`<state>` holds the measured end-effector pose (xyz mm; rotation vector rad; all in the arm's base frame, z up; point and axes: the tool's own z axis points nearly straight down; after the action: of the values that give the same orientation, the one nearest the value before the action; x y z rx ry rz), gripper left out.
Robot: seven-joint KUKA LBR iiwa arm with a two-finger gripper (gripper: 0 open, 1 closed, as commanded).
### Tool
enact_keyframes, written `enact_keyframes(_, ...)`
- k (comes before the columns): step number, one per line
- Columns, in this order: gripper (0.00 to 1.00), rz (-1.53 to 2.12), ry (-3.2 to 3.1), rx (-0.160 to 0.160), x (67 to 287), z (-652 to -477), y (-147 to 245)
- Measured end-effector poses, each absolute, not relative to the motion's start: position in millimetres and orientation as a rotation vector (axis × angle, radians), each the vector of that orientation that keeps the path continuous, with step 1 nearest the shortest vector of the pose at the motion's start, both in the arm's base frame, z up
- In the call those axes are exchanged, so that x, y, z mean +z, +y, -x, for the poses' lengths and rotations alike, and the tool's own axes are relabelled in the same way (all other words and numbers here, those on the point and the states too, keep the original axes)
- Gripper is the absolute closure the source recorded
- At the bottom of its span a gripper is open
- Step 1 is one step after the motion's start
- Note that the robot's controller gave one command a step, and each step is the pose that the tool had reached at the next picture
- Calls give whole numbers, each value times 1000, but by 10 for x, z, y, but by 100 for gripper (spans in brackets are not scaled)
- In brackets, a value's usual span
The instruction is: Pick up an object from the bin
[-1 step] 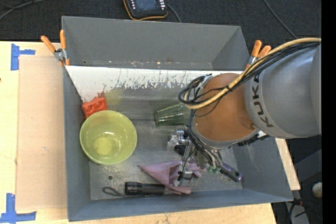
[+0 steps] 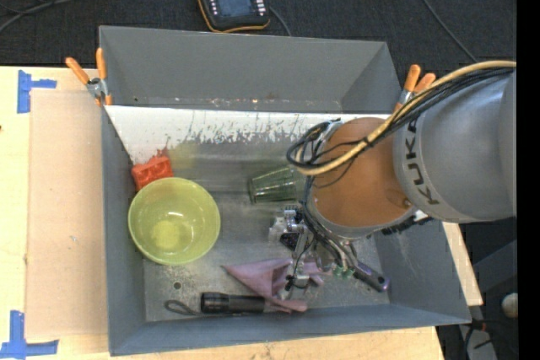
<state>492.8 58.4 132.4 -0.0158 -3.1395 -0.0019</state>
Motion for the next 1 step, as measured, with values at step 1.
enact_keyframes(1,0,68,-3146,-3,699,-4813,216)
